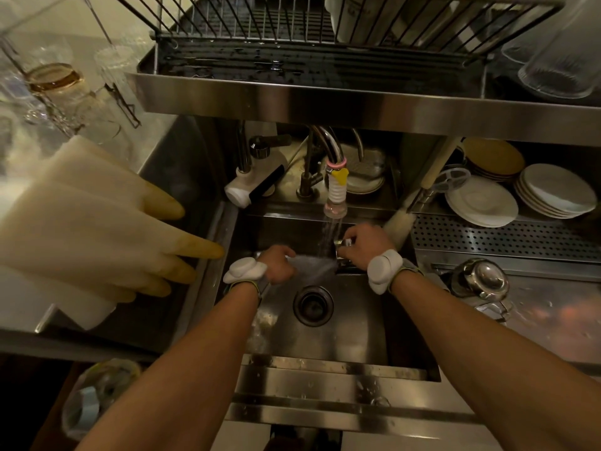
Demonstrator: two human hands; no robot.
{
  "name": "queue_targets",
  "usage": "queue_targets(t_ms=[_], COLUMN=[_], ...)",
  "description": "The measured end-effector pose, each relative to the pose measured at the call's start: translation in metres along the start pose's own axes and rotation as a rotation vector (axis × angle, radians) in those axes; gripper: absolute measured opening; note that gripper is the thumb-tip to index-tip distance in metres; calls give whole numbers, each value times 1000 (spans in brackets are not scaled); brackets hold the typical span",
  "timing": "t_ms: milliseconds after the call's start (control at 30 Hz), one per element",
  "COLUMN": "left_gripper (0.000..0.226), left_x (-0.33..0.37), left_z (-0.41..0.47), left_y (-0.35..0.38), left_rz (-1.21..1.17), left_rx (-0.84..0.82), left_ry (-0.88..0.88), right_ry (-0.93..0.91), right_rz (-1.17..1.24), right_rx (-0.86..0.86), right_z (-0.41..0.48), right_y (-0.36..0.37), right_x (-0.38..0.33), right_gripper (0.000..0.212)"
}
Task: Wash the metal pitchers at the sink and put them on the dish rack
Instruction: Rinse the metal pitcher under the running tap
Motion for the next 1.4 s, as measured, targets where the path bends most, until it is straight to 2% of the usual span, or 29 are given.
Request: queue_targets(t_ms=[167, 300, 367, 400, 467, 533, 700, 867, 967, 1133, 1267, 1333, 1400], left_gripper=[62, 86, 100, 107, 117, 119, 109, 102, 102, 101, 102, 100, 97], left_x=[-1, 1, 5, 7, 16, 31, 57, 68, 52, 30, 54, 50, 35], left_z=[1, 0, 0, 1, 3, 5, 3, 3, -1, 0, 11, 6, 5], left_y=[5, 14, 17, 18, 21, 25, 30, 35, 36, 24, 37, 43, 43], left_rz=[7, 5, -11, -44, -165, -284, -436, -425, -397, -361, -325, -298, -297], left_rx=[-13, -28, -31, -36, -48, -20, 134, 202, 230, 303, 264, 269, 204], left_ry=[-3, 14, 38, 55, 110, 169, 168, 210, 180, 129, 209, 264, 284], right_ry=[137, 292, 323, 335, 352, 356, 324, 385, 400, 361, 389, 394, 402], right_rz=[166, 539, 675, 734, 845, 916, 915, 948, 934, 902, 864, 848, 842], right_rx=[25, 75, 110, 121, 120, 114, 86, 176, 234, 182, 219, 221, 213], right_z=[1, 0, 0, 0, 1, 1, 5, 6, 5, 7, 4, 2, 0], right_y=[8, 20, 22, 22, 23, 23, 32, 28, 25, 29, 36, 39, 41], right_x=[16, 27, 26, 26, 26, 27, 30, 43, 49, 52, 64, 68, 71], right_gripper=[18, 22, 12, 10, 22, 29, 32, 29, 27, 29, 35, 38, 39])
Point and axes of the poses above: each hand's wrist, its own z-axis towards the middle knuckle, its own y-axis out of the palm, x = y × z, the point moved 4 cm from there along z, towards the middle knuckle, and after that the axes turned 8 degrees about -y, right-handed, at the moved point
